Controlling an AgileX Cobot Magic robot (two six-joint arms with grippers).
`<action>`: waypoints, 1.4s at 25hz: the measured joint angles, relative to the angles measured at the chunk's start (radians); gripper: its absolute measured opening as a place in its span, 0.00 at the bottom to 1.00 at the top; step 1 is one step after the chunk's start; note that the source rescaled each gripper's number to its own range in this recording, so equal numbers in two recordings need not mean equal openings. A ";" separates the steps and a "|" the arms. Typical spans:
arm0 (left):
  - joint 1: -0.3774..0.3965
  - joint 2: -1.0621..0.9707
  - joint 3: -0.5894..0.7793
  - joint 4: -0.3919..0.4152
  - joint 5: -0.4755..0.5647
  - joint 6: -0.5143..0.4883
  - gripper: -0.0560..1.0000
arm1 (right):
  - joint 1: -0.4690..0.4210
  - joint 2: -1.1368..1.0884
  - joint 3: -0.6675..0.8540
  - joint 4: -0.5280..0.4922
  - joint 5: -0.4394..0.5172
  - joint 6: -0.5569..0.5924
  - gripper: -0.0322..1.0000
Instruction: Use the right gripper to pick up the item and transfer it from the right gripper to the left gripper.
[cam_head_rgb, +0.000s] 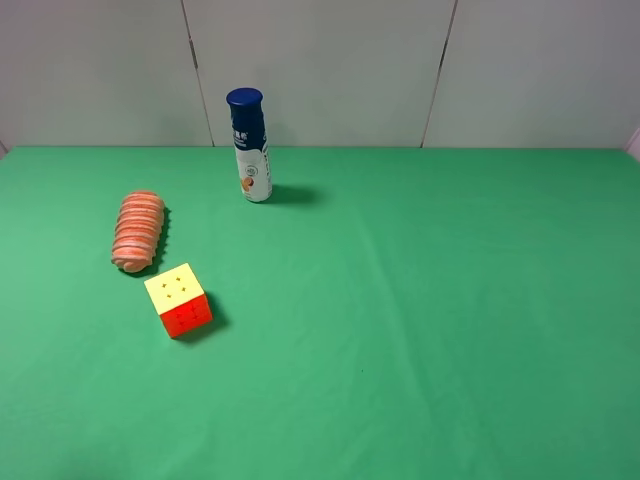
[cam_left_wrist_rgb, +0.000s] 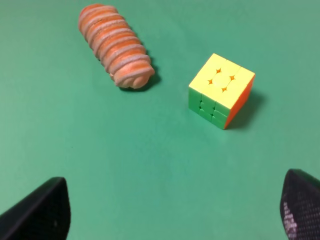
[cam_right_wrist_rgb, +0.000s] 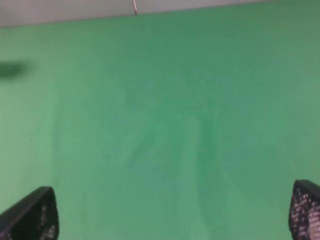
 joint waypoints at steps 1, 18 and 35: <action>0.000 0.000 0.000 0.000 0.002 -0.001 1.00 | 0.000 0.000 0.000 0.000 0.000 0.000 1.00; 0.000 -0.002 0.005 -0.032 0.123 -0.057 1.00 | 0.000 0.000 0.000 0.000 0.000 0.000 1.00; 0.000 -0.246 0.012 -0.035 0.122 -0.057 1.00 | 0.000 0.000 0.000 -0.001 0.000 0.000 1.00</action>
